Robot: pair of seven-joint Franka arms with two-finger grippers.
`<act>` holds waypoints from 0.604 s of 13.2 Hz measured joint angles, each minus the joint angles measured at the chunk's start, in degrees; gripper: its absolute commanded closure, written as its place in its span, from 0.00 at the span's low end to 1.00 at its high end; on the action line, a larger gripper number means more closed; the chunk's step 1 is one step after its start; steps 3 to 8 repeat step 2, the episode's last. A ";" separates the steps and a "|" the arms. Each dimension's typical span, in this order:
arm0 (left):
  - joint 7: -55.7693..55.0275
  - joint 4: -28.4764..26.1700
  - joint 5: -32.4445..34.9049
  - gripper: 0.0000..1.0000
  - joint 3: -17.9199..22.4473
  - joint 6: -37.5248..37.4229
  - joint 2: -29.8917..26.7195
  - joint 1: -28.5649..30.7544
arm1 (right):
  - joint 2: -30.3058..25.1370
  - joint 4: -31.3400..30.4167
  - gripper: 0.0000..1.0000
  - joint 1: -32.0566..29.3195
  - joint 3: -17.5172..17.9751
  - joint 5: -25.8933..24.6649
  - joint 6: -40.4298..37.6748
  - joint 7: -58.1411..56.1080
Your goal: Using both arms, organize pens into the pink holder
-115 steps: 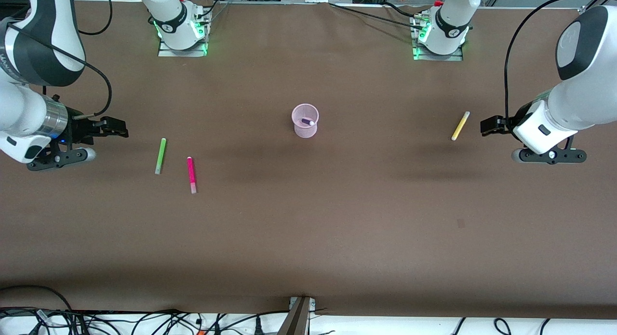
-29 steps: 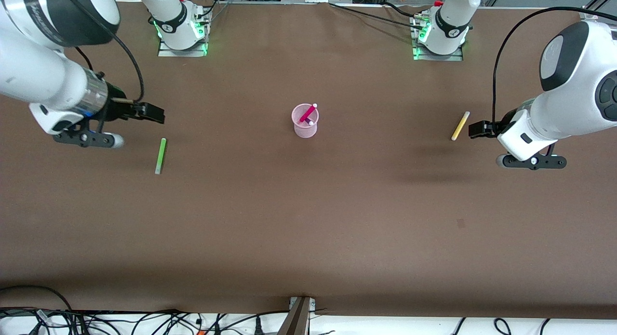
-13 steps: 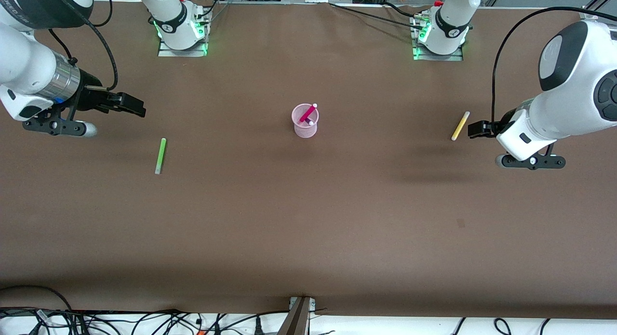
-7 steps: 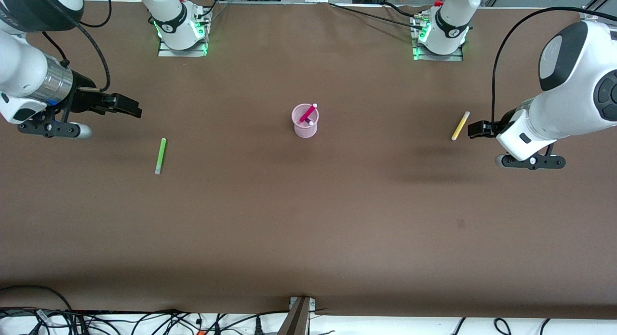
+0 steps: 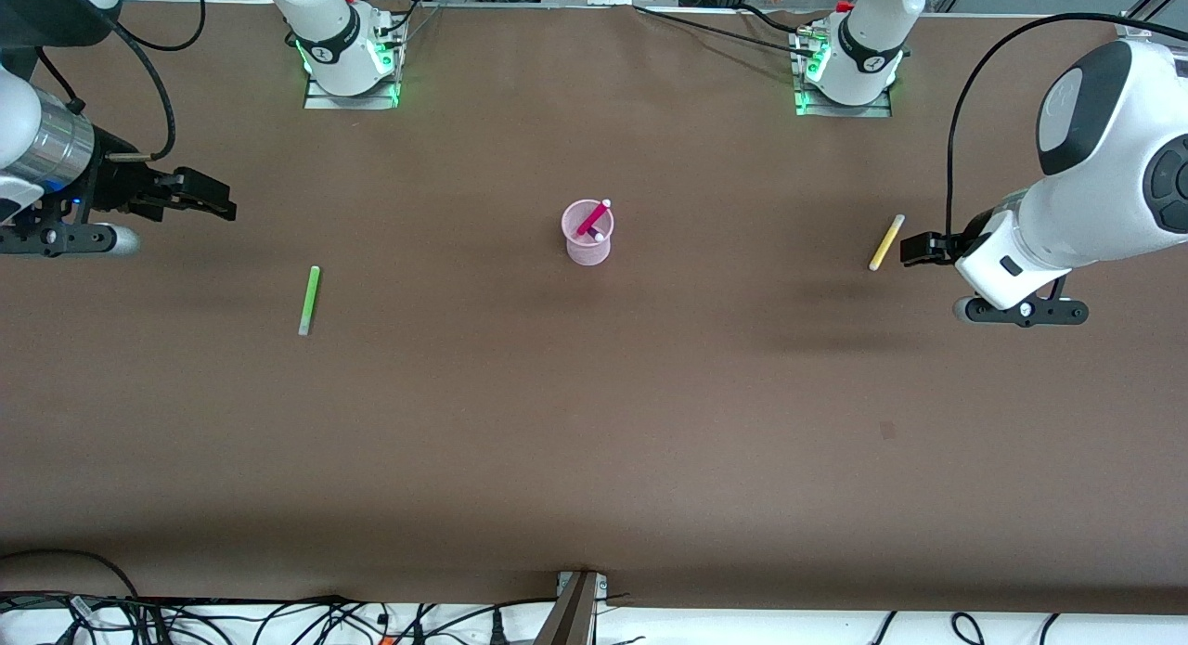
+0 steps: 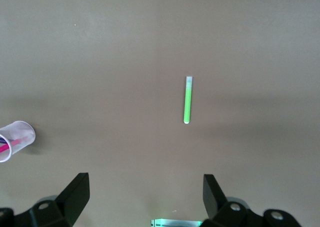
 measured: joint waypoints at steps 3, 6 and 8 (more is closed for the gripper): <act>0.00 0.00 -1.06 0.00 0.06 0.00 0.00 0.17 | -0.16 0.59 0.00 0.01 0.55 -0.46 -0.24 -0.06; 0.00 0.00 -1.06 0.00 0.06 0.00 0.00 0.17 | -0.16 0.59 0.00 0.01 0.55 -0.46 -0.24 -0.06; 0.00 0.00 -1.06 0.00 0.06 0.00 0.00 0.17 | -0.16 0.59 0.00 0.01 0.55 -0.46 -0.24 -0.06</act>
